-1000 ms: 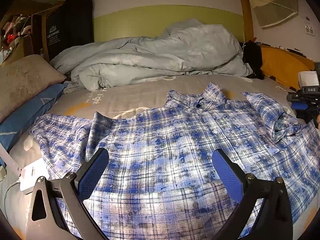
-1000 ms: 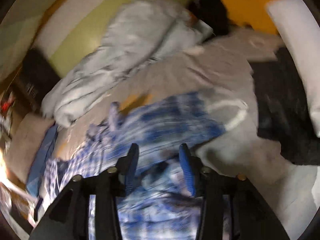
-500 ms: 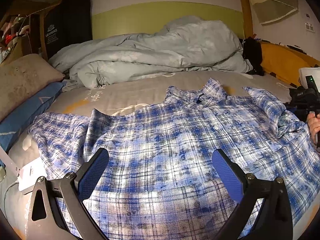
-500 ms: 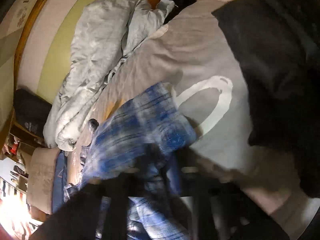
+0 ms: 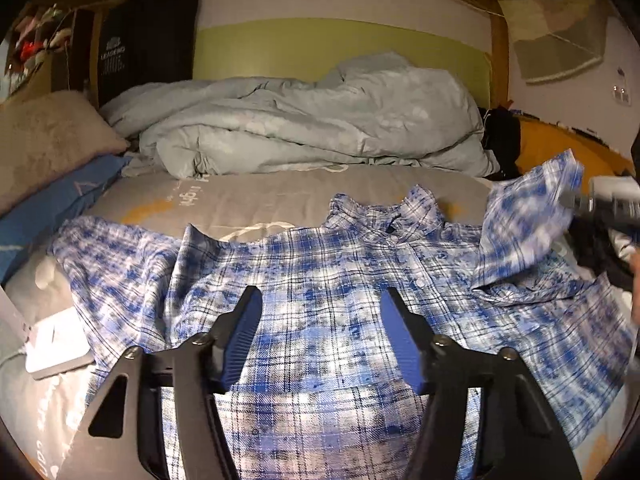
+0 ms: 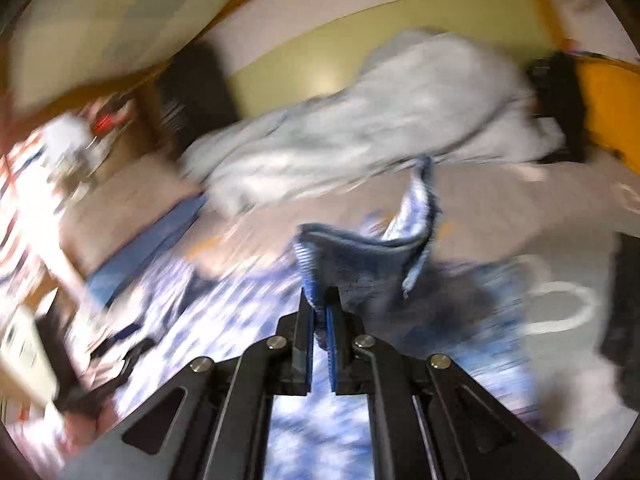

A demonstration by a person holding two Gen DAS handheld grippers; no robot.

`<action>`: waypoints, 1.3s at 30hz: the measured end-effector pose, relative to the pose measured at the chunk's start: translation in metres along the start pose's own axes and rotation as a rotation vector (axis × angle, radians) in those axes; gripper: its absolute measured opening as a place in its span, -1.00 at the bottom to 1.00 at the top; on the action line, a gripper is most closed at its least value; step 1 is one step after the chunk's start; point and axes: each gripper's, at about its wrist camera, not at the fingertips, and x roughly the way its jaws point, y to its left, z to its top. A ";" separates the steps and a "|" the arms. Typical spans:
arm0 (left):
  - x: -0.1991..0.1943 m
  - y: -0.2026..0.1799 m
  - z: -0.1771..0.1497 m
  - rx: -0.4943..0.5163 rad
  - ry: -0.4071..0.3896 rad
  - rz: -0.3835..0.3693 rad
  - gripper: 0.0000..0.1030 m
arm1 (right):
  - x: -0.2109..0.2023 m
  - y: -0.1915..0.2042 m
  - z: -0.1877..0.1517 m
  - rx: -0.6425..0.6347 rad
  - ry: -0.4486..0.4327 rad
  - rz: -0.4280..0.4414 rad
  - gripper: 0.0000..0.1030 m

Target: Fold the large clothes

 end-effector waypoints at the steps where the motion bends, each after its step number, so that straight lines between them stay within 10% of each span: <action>1: 0.001 0.001 0.000 -0.008 0.003 -0.005 0.04 | 0.011 0.010 -0.006 -0.037 0.036 0.005 -0.90; 11: 0.009 0.002 -0.001 -0.048 0.076 -0.123 -0.05 | 0.080 0.060 -0.066 -0.263 0.302 -0.056 -0.74; 20: 0.045 -0.015 -0.021 -0.199 0.315 -0.363 0.17 | 0.031 0.023 -0.031 -0.076 0.150 -0.145 0.03; 29: 0.090 -0.053 -0.031 -0.307 0.497 -0.471 0.36 | -0.022 -0.064 -0.001 0.182 0.021 -0.438 0.10; 31: 0.097 -0.063 -0.025 -0.296 0.491 -0.453 0.18 | -0.034 -0.078 0.003 0.216 0.007 -0.459 0.11; 33: 0.099 -0.071 -0.019 -0.268 0.463 -0.429 -0.95 | -0.041 -0.084 0.005 0.238 0.008 -0.459 0.12; 39: 0.080 -0.069 0.017 -0.089 0.282 -0.173 -0.98 | -0.048 -0.097 0.013 0.240 0.033 -0.491 0.19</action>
